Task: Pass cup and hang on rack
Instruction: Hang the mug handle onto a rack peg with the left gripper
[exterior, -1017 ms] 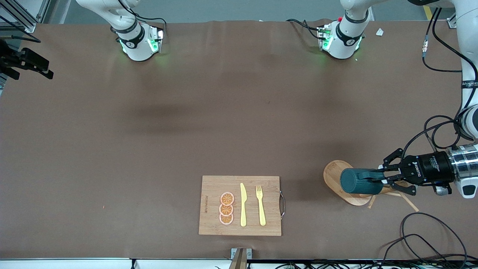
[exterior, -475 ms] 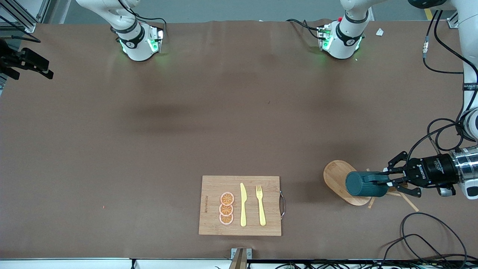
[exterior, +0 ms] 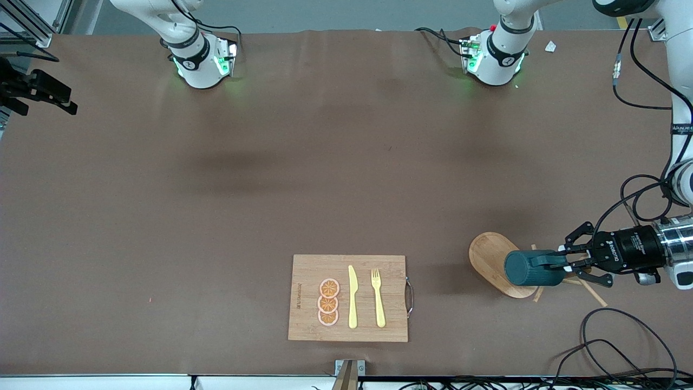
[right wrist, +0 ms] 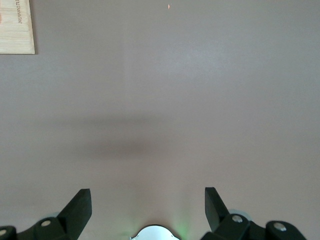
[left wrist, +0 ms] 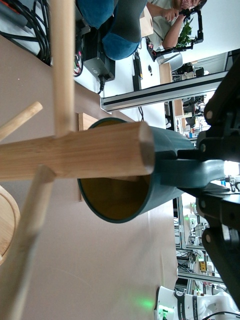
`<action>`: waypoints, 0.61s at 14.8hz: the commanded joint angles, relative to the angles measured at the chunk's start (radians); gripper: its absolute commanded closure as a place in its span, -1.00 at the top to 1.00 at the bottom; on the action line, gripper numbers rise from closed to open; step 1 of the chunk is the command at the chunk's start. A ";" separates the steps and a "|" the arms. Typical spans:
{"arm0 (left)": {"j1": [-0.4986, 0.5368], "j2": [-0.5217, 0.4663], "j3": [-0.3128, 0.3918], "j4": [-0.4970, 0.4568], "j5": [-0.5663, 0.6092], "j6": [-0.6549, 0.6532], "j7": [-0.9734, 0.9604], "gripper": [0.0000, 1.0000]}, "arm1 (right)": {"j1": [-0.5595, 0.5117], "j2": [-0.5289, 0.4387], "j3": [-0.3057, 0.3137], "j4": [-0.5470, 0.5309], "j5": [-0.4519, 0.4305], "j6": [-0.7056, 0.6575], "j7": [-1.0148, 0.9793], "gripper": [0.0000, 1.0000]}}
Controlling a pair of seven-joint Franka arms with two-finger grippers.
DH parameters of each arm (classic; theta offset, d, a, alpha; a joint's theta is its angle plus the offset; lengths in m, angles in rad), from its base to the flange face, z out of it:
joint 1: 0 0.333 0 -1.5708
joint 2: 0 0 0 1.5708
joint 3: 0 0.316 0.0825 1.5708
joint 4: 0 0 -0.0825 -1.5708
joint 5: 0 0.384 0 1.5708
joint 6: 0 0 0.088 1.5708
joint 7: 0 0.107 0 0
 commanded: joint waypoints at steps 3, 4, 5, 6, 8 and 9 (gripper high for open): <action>0.014 0.006 -0.005 0.003 -0.021 -0.001 0.022 -0.98 | -0.001 -0.018 0.001 -0.012 0.011 0.001 0.005 1.00; 0.014 0.007 -0.005 0.003 -0.021 -0.001 0.033 -0.98 | -0.001 -0.018 0.001 -0.012 0.011 -0.001 0.005 1.00; 0.016 0.010 -0.005 0.001 -0.021 -0.001 0.041 -0.98 | -0.001 -0.018 0.001 -0.012 0.011 0.001 0.005 1.00; 0.016 0.010 -0.005 0.001 -0.021 -0.001 0.045 -0.98 | -0.001 -0.018 0.001 -0.012 0.011 -0.001 0.005 1.00; 0.017 0.015 -0.005 0.001 -0.021 -0.001 0.047 -0.97 | -0.001 -0.018 0.001 -0.012 0.011 -0.001 0.005 1.00; 0.017 0.015 -0.003 0.001 -0.021 -0.003 0.047 -0.97 | -0.001 -0.018 0.001 -0.012 0.011 -0.001 0.005 1.00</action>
